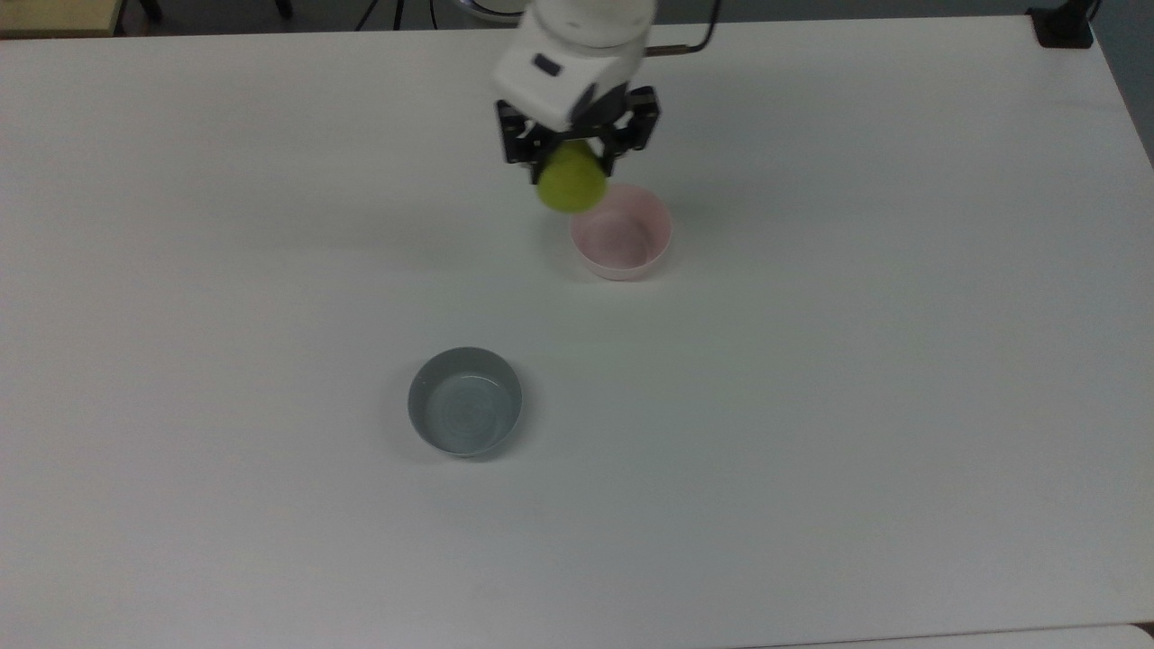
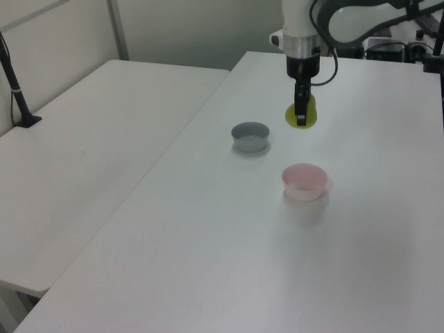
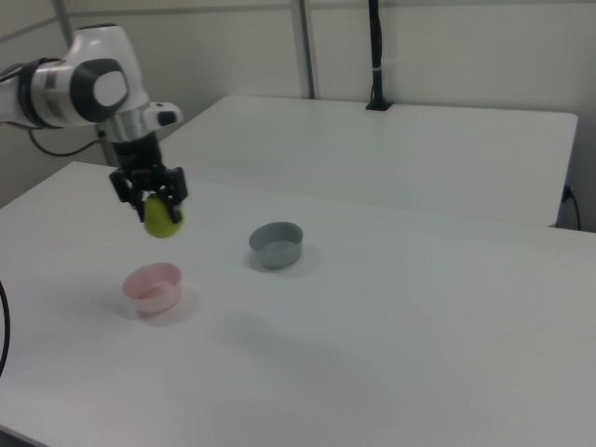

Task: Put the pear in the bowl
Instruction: 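Lift the pear and carry it toward the pink bowl, then lower the pear into the pink bowl and open the gripper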

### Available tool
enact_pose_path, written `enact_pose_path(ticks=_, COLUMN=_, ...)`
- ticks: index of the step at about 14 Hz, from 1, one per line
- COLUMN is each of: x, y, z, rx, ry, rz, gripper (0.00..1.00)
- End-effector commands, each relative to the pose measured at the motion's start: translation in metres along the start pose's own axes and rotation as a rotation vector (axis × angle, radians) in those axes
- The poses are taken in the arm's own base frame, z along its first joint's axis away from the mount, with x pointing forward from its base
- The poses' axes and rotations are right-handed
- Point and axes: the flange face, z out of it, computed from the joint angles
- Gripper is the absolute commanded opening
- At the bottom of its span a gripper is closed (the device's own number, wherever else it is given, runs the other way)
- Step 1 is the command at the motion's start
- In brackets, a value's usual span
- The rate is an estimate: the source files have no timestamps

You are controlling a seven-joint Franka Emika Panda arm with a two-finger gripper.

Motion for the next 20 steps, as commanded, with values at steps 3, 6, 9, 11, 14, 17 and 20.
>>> enact_pose_path(ticks=3, x=0.004, y=-0.048, z=0.036, rx=-0.017, ry=-0.066, rz=-0.038, gripper=0.35)
enact_pose_path(ticks=6, x=0.009, y=-0.063, z=0.066, rx=-0.037, ry=-0.106, rz=-0.061, gripper=0.36)
enact_pose_path(ticks=9, x=0.008, y=-0.075, z=0.089, rx=-0.046, ry=-0.101, rz=-0.088, gripper=0.36)
enact_pose_path(ticks=11, x=0.008, y=-0.078, z=0.105, rx=-0.055, ry=-0.116, rz=-0.094, gripper=0.36)
enact_pose_path(ticks=14, x=0.012, y=-0.086, z=0.121, rx=-0.063, ry=-0.12, rz=-0.108, gripper=0.4)
enact_pose_path(ticks=17, x=0.017, y=-0.091, z=0.134, rx=-0.071, ry=-0.112, rz=-0.119, gripper=0.5)
enact_pose_path(ticks=20, x=0.017, y=-0.087, z=0.134, rx=-0.07, ry=-0.112, rz=-0.138, gripper=0.8)
